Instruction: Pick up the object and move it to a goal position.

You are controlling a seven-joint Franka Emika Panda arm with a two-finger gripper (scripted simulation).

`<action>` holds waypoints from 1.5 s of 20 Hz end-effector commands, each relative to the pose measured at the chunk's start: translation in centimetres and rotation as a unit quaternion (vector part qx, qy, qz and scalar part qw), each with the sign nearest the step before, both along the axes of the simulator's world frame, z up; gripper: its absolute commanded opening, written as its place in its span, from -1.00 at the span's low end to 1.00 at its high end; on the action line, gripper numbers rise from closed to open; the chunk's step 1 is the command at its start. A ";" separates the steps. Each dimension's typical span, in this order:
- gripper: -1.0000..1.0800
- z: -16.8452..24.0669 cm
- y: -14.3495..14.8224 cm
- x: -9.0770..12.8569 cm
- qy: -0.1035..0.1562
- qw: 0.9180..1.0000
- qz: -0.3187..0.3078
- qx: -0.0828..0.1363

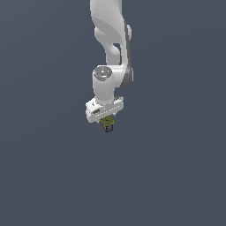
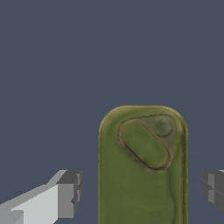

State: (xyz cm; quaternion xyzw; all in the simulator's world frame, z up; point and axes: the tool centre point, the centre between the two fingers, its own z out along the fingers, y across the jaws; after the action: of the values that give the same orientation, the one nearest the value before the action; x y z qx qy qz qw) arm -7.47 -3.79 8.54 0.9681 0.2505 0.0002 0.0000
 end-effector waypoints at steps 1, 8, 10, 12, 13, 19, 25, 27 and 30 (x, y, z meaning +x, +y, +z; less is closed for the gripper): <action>0.92 -1.2 0.0 -0.1 0.000 1.000 0.000 0.000; 0.92 -2.6 0.0 0.0 0.000 1.000 0.001 0.000; -1.00 -2.6 0.0 0.0 0.000 1.000 0.001 0.000; -1.00 -2.6 0.0 0.0 0.000 1.000 0.001 0.000; -1.00 -2.6 0.0 0.0 0.000 1.000 0.001 0.000; -1.00 -2.6 0.0 0.0 0.000 1.000 0.001 0.000; -1.00 -1.8 -1.2 -0.3 0.000 1.000 0.001 0.000; -1.00 -1.3 -2.1 -0.4 0.000 1.000 0.001 0.000; -1.00 -0.1 -3.8 -0.8 0.000 1.000 0.001 0.000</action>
State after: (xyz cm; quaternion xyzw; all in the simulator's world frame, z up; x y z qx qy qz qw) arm -8.23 -6.67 7.65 0.9677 0.2522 -0.0021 -0.0008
